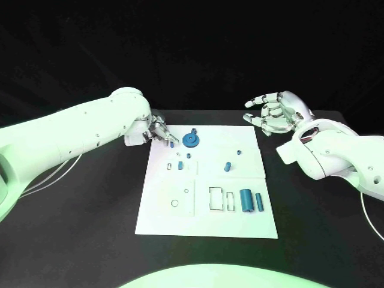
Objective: Assemble the parts on the task board
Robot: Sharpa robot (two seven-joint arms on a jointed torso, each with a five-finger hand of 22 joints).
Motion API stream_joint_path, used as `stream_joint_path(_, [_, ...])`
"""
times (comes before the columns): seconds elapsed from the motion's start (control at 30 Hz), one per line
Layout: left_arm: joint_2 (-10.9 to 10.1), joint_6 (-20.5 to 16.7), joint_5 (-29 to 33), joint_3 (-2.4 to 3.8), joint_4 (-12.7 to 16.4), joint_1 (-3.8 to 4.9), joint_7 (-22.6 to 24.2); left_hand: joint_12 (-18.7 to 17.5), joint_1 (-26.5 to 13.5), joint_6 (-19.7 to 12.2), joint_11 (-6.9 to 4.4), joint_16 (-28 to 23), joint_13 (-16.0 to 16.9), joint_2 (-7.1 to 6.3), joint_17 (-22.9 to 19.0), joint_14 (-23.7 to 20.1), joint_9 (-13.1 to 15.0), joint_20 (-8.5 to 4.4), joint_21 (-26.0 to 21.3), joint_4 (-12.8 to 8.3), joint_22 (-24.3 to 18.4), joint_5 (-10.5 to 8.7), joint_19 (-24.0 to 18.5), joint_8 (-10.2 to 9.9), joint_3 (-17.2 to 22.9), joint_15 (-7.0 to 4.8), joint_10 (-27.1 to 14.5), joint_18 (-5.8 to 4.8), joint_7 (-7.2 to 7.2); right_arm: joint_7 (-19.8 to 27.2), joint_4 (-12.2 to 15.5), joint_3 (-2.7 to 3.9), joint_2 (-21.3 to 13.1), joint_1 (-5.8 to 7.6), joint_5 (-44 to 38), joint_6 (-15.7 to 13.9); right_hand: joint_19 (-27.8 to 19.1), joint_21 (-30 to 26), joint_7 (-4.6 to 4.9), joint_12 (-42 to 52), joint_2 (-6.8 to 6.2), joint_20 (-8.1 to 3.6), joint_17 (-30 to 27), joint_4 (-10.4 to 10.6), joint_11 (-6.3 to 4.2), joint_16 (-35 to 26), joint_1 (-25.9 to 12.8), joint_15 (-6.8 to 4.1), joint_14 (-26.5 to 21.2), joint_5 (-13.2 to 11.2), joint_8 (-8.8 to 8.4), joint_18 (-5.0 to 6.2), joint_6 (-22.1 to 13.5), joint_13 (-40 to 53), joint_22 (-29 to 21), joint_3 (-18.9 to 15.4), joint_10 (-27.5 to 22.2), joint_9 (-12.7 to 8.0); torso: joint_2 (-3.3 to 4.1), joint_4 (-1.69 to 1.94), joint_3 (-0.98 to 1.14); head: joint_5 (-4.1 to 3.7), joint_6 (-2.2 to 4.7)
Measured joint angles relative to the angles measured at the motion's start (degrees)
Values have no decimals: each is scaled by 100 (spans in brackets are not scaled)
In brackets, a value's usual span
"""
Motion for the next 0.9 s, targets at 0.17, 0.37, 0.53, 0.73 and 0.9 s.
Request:
stream_joint_path(0.17, [-8, 26, 29, -4, -3, 0, 9, 0, 9, 41, -10, 6, 10, 9, 0, 0, 0, 0, 0, 0, 12, 0, 0, 9, 0, 0, 10, 0, 0, -4, -14, 0, -7, 0, 0, 2, 0, 0, 0, 0, 0, 0, 0, 0, 0, 0, 0, 0, 0, 0, 0, 0, 0, 0, 0, 0, 0, 0, 2, 0, -1, -24, -7])
stream_joint_path(0.37, [-11, 23, 99, -6, -4, -1, 13, 66, 279, 160, -65, 33, 41, 152, 0, 0, 117, -35, 49, -28, 77, 0, 34, 181, 28, 0, 66, -1, -56, -9, -22, 0, -6, 0, 0, 3, 0, 0, 0, 0, 0, 0, 0, 0, 0, 0, 0, 0, 0, 0, 0, 0, 0, 0, 0, 0, 0, 0, 3, -4, 0, -19, -12])
stream_joint_path(0.53, [-10, -35, 210, -6, -2, -1, 17, 92, 650, 171, -112, 68, 74, 273, 0, 12, 318, -82, 84, -40, 151, 0, 81, 346, 270, -55, 113, 0, -75, -12, -26, 0, -1, 0, 0, 6, 0, 0, 0, 0, 0, 0, 0, 0, 0, 0, 0, 0, 0, 0, 0, 0, 0, 4, 0, 0, 0, 0, 3, -4, 0, -8, -9])
stream_joint_path(0.73, [-13, -204, 417, -6, -4, -2, 32, 115, 939, 110, -132, 73, 80, 352, 0, 2, 501, -103, 84, -62, 180, 0, 102, 460, 544, -85, 133, 0, -134, -16, -31, 0, 0, -1, 0, 10, 0, 0, 0, 0, 0, 0, 0, 0, 0, 0, 0, 0, 0, 0, 0, 0, 0, 6, 0, 0, 0, 0, 3, -4, -3, -7, -6])
stream_joint_path(0.9, [-16, -326, 600, -6, -9, -2, 53, 114, 1158, 78, -132, 73, 79, 344, 0, 2, 605, -103, 107, -89, 205, -2, 102, 498, 834, -85, 133, 0, -162, -20, -37, 0, 3, -1, 0, 15, 0, 0, 0, 0, 0, 0, 1, 0, 0, 0, 0, 0, 0, 0, 0, 0, 0, 5, 0, 0, 0, -1, 5, -4, -3, -9, -5])
